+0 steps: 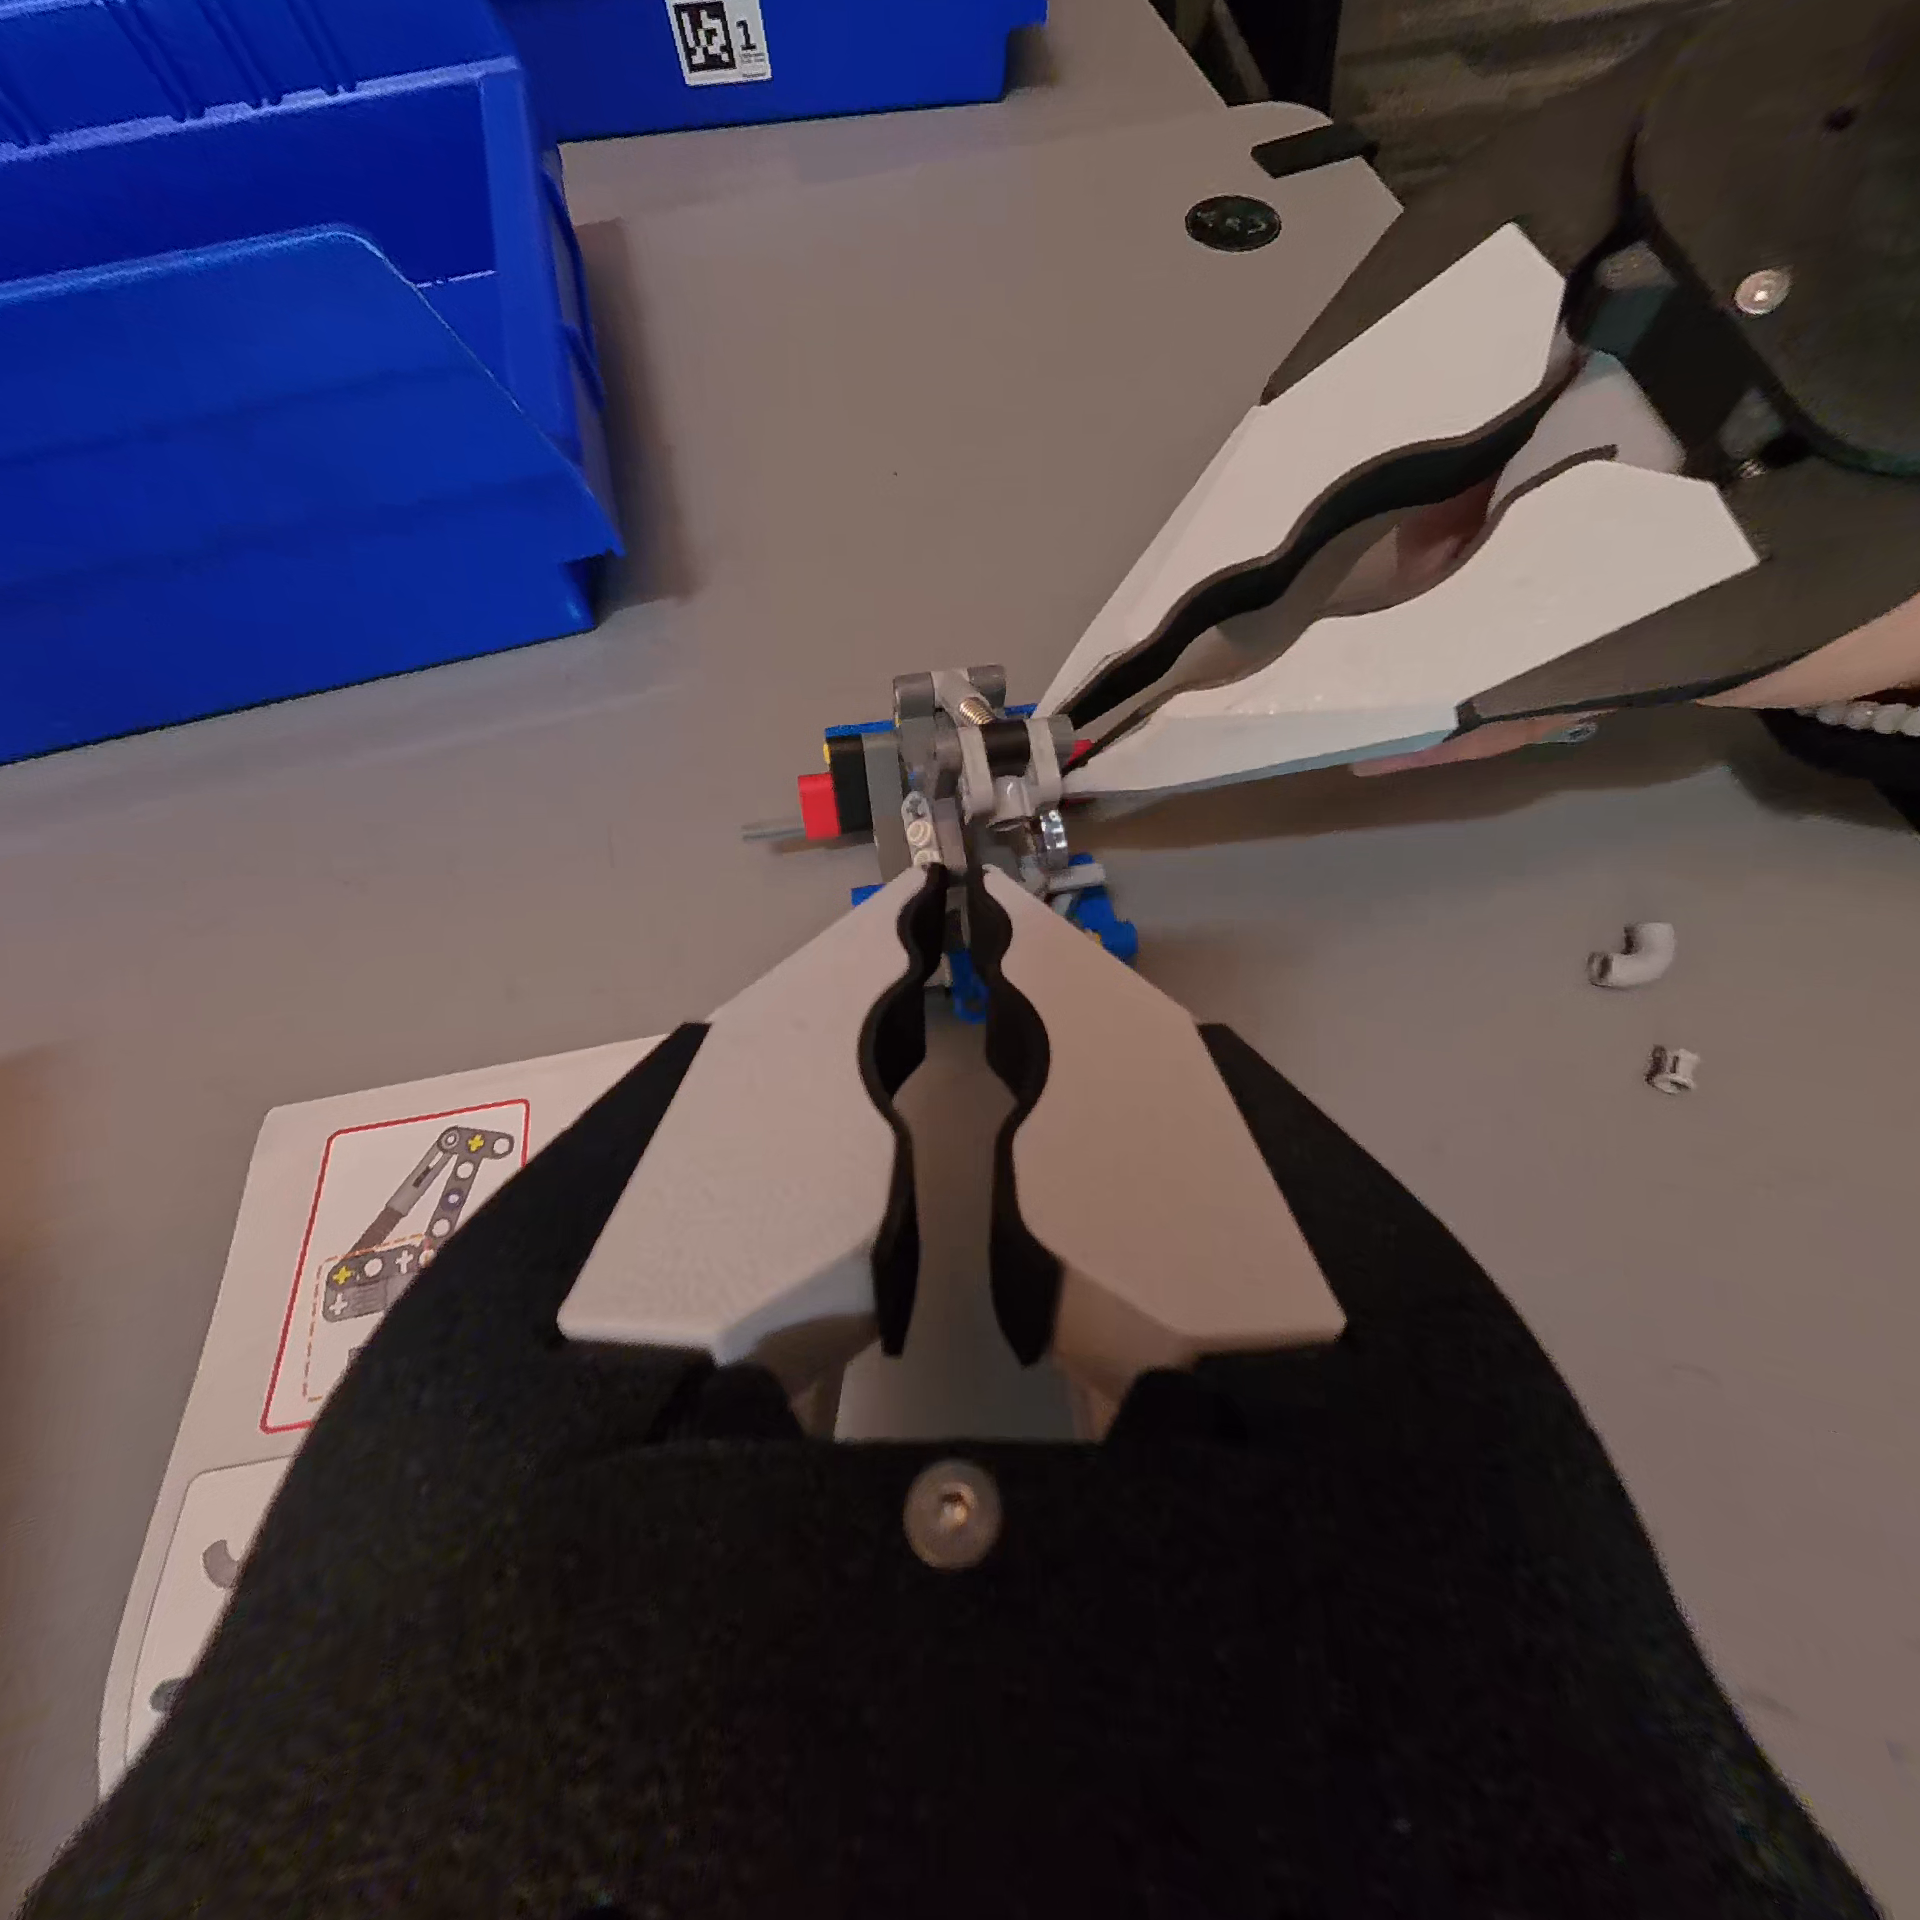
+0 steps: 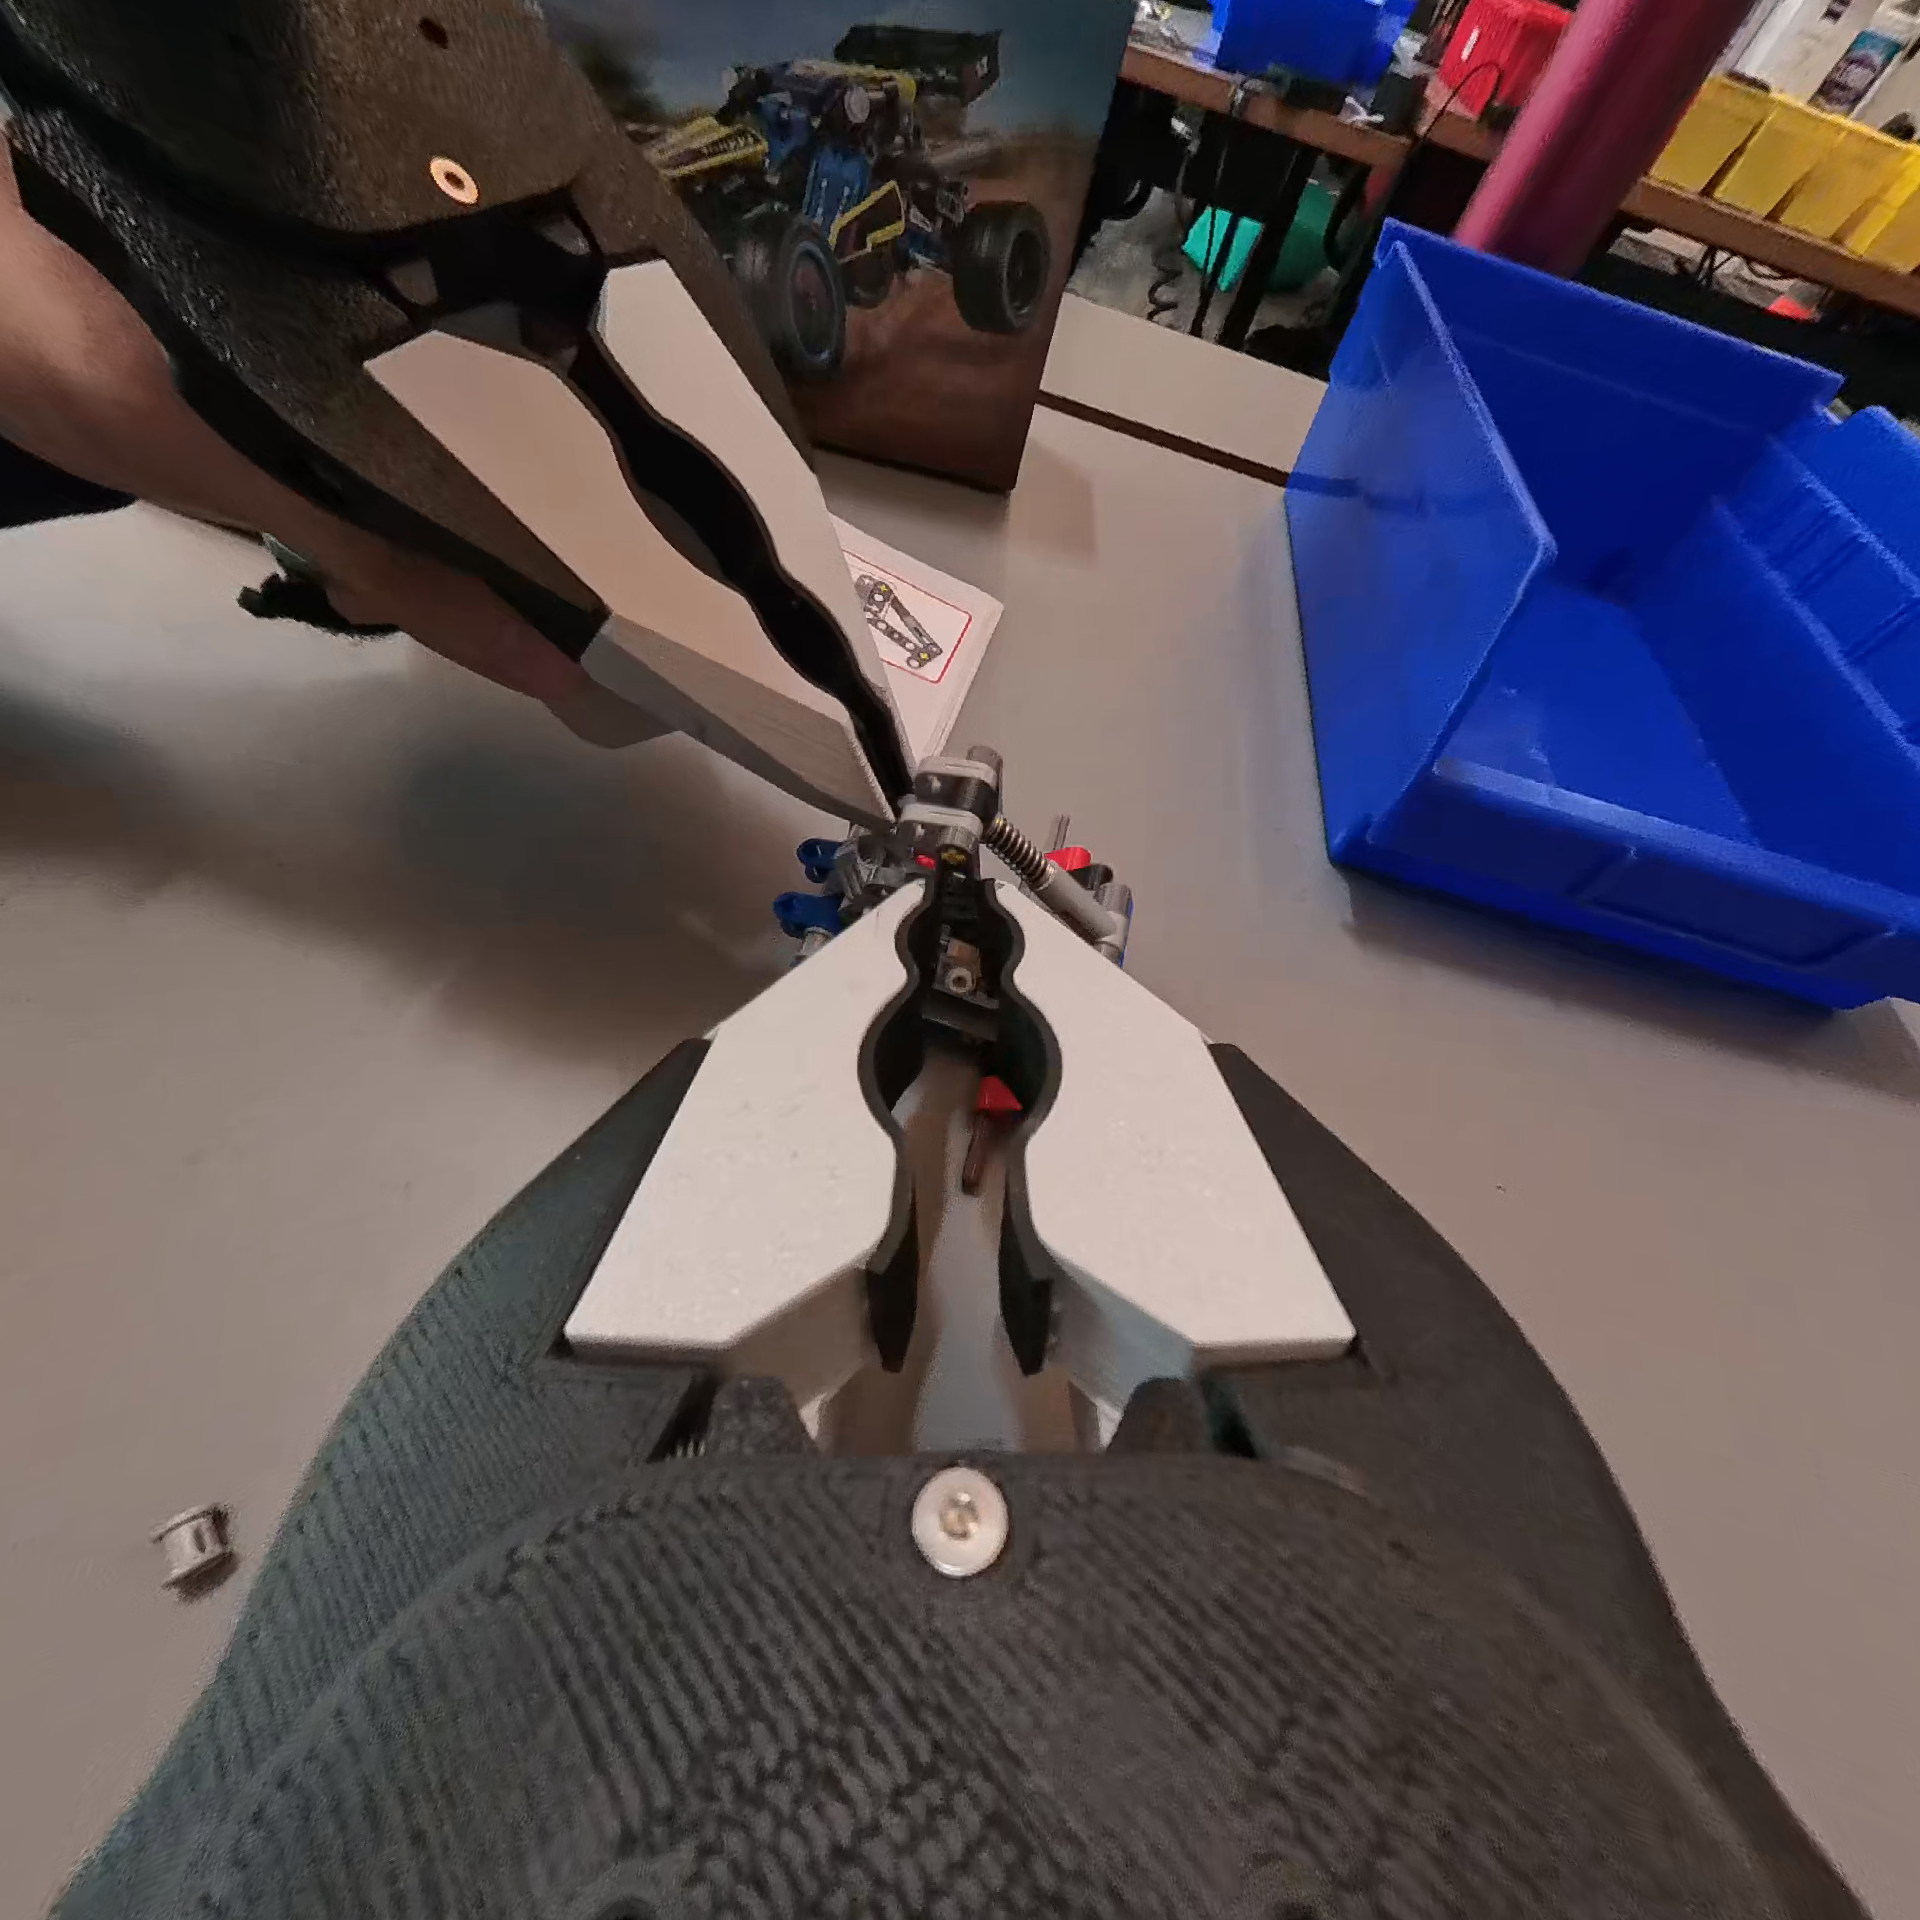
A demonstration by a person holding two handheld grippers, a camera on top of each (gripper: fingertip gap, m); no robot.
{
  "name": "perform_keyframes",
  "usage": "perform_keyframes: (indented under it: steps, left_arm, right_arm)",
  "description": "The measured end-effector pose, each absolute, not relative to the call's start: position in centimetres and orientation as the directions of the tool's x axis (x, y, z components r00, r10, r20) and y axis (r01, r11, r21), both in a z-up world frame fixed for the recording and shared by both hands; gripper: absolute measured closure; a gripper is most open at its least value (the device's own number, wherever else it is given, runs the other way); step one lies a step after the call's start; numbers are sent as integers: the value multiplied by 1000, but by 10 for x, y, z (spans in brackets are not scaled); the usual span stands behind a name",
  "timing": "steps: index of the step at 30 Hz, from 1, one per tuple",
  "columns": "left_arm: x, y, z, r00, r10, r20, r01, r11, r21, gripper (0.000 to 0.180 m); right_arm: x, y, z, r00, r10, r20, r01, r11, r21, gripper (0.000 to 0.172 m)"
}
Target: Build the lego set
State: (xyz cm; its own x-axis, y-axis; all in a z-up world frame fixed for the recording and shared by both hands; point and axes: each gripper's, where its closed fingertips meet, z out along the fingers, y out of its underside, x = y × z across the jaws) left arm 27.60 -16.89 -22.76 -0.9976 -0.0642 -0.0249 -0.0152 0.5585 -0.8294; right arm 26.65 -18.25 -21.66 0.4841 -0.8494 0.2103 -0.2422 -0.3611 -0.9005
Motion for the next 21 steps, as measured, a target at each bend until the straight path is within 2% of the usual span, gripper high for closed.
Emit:
perform_keyframes:
  steps: [3,8,15,17,19,21]
  left_arm:
    - [277,-169,-229,-997,-64,-43,0,565,-825,176]
    - [267,-164,-226,-1000,-5,-12,7,575,-818,142]
    - [273,-168,-234,-993,-69,-99,39,591,-805,153]
    - [269,-169,-226,-990,-72,-122,62,553,-831,167]
    - [263,-168,-222,-976,-22,-218,172,539,-825,177]
    - [263,-169,-219,-922,10,-388,333,534,-777,176]
  right_arm:
    - [265,-181,-219,495,-834,245,-232,-399,-887,168]
    - [265,-185,-220,515,-831,210,-246,-378,-892,168]
    - [269,-189,-219,484,-849,214,-257,-371,-892,168]
    - [270,-190,-220,474,-855,211,-264,-366,-892,168]
    - [271,-190,-220,477,-855,203,-270,-362,-892,169]
    - [271,-190,-221,483,-855,190,-276,-355,-893,169]
